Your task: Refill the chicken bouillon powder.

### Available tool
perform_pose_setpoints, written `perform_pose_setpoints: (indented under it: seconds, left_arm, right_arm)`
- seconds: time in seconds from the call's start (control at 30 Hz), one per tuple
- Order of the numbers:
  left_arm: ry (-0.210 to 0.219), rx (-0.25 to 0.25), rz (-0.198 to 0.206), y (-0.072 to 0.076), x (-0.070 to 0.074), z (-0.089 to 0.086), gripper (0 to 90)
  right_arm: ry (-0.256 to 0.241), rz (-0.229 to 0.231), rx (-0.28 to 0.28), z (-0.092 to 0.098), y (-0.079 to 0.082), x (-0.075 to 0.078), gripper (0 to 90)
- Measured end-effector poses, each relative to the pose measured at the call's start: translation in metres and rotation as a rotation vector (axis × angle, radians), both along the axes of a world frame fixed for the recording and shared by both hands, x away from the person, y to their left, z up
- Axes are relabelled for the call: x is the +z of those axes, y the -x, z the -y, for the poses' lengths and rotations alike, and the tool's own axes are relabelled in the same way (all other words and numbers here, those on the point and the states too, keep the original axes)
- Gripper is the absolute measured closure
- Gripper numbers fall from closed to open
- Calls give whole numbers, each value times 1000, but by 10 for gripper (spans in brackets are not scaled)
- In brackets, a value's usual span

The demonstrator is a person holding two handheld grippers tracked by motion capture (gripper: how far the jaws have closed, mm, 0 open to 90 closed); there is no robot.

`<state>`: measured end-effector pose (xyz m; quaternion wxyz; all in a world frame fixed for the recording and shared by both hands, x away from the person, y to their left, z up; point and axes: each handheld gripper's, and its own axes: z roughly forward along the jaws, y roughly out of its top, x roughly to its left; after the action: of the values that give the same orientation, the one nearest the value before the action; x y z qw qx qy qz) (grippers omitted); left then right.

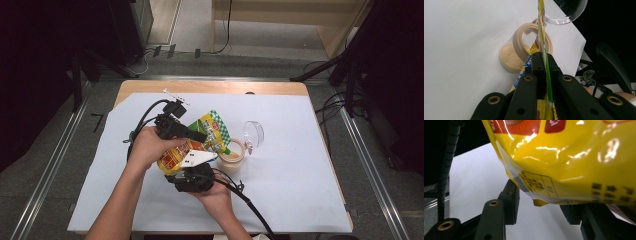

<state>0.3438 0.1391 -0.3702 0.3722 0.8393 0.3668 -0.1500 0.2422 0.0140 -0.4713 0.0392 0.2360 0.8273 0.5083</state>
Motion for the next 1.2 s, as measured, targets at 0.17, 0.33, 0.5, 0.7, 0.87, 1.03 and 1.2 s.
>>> perform_pose_setpoints:
  seconds: [0.17, 0.33, 0.5, 0.7, 0.87, 1.03, 1.2]
  left_arm:
    - [-5, -3, 7, 0, 2, -4, 900]
    - [-3, -4, 14, 1, 4, -8, 900]
    - [4, -4, 10, 1, 6, -11, 900]
    - [-5, -8, 6, 2, 5, -14, 900]
    - [1, -13, 3, 2, 5, -18, 900]
    - [39, -19, -2, 1, 7, -25, 900]
    - [61, -25, -9, 1, 7, -31, 900]
  right_arm:
    - [-2, 1, -1, 1, -1, -2, 525]
    - [-35, -12, -12, 5, -3, -2, 494]
    - [-32, -10, -15, 7, -3, -3, 476]
    - [-21, -15, -15, 10, -4, -6, 462]
    - [-14, -8, -6, 9, -4, -7, 462]
    - [-12, 4, -9, 9, -3, -7, 453]
    - [-10, 6, -4, 8, -2, -7, 446]
